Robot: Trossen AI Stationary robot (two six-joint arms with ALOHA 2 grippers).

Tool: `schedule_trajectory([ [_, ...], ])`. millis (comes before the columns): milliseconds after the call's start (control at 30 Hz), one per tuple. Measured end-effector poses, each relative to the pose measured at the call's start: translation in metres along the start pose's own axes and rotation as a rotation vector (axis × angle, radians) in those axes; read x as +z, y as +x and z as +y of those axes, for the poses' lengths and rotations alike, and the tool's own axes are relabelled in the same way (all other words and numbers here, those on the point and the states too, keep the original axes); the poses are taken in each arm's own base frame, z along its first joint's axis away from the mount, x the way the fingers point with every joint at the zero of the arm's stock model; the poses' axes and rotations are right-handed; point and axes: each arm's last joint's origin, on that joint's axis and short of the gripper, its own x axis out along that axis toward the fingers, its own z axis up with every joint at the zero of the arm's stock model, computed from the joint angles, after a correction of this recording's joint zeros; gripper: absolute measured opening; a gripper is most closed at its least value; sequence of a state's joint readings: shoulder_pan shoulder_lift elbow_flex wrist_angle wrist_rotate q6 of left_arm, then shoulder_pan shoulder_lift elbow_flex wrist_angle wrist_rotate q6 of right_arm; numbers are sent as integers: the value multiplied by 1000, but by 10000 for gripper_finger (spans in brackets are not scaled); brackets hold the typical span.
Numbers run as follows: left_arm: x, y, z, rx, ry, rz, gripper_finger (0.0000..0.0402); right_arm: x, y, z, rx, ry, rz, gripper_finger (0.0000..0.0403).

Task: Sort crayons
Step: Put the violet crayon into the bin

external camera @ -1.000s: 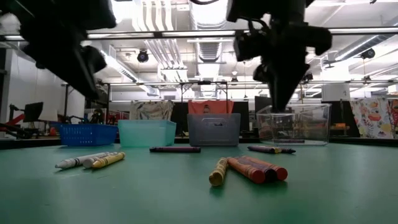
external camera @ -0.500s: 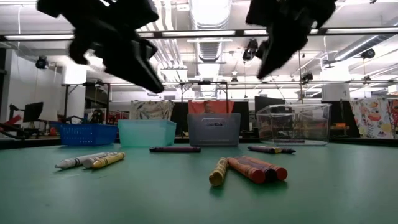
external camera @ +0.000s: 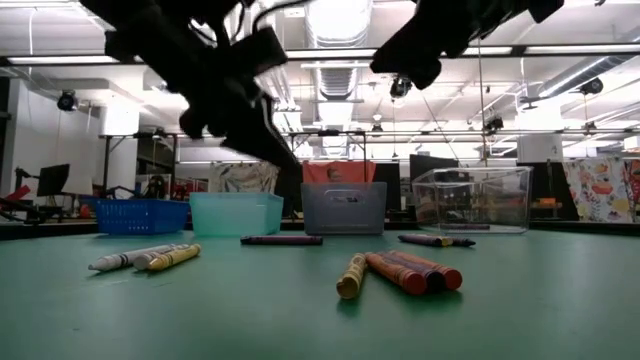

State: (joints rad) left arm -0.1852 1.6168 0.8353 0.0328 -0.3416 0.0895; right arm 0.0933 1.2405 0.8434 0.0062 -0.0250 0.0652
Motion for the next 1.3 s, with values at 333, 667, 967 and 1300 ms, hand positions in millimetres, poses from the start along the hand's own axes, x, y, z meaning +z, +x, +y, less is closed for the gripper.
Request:
schedule_trajectory([
  [333, -19, 29, -13, -47, 31, 80, 56, -1, 12, 0, 1, 0, -31, 68],
  [667, -24, 33, -10, -38, 27, 101, 56, -7, 20, -1, 0, 30, -4, 68],
  [967, -31, 37, -8, -30, 5, 124, 56, -12, 26, -1, -3, 53, 23, 68],
  [1300, -33, 37, -8, -30, -8, 130, 68, -11, 26, -1, -3, 59, 21, 68],
])
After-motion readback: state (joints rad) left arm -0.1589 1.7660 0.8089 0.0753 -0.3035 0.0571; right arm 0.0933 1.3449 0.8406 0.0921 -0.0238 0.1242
